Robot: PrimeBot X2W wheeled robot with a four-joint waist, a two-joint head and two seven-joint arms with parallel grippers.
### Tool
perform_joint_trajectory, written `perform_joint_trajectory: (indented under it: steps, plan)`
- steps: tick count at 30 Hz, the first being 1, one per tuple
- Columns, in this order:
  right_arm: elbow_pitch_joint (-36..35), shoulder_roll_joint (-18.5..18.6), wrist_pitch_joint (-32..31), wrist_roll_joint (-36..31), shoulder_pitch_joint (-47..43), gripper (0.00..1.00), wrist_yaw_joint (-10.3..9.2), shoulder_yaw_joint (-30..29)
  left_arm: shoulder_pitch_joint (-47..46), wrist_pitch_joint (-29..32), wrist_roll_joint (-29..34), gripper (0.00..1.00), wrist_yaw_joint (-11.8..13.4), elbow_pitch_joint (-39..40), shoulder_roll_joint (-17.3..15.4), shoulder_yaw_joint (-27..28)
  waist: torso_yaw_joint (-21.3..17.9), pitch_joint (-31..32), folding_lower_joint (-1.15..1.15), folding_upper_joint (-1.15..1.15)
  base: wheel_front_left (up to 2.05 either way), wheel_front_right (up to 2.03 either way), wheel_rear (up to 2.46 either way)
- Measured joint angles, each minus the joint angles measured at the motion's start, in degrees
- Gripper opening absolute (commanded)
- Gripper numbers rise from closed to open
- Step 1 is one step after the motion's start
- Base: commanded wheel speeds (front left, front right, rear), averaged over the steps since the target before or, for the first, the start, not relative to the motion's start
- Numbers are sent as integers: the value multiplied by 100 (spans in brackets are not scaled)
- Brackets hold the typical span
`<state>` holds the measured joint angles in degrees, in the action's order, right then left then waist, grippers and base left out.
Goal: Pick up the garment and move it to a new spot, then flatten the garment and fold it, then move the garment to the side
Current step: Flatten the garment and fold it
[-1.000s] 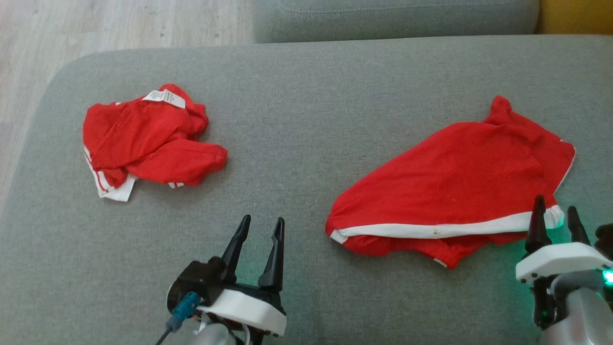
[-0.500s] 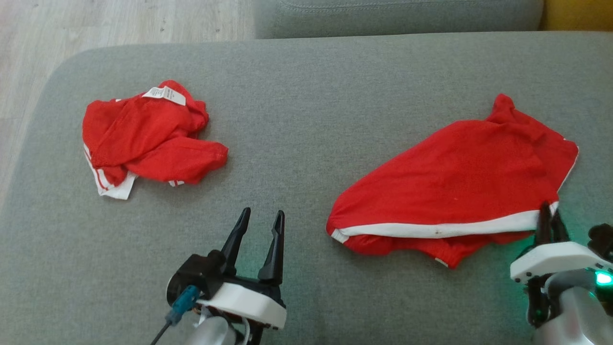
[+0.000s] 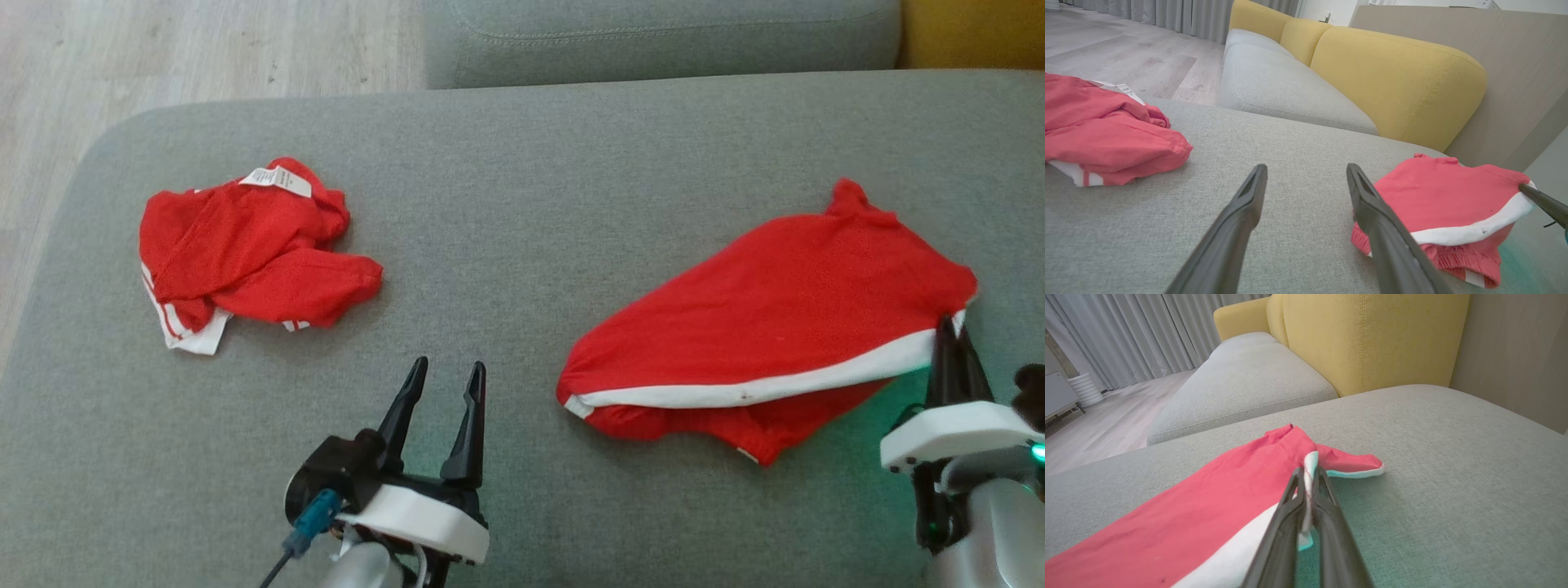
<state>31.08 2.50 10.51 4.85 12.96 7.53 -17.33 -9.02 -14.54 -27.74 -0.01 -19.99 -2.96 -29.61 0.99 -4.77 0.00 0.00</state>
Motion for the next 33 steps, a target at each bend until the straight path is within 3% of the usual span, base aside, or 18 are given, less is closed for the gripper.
perform_joint_trajectory:
  steps: [4,9,10,11,22,33]
  plan:
    - [-187,-2,-155,137,-113,0,0,-36,4,0,-1,100,0,1,0,-12,-22,41,0,0,0,0,0]
    - [-288,-3,-352,279,-371,0,0,-488,9,0,-2,100,1,3,-1,-13,1,89,0,0,0,0,0]
    - [-286,-3,-409,281,-465,11,0,-510,10,0,-2,100,1,3,0,-12,-1,94,0,0,0,0,0]
    - [-298,-3,-448,252,-563,100,0,-487,10,0,-2,100,1,3,0,-10,-5,98,0,0,0,0,0]
    - [-1349,-14,18,165,-686,100,0,475,16,0,-3,100,1,12,0,-3,-49,168,0,0,0,0,0]
    - [-1469,-7,-13,207,-1032,100,0,856,143,0,-59,100,0,11,0,-11,66,187,0,0,0,0,0]
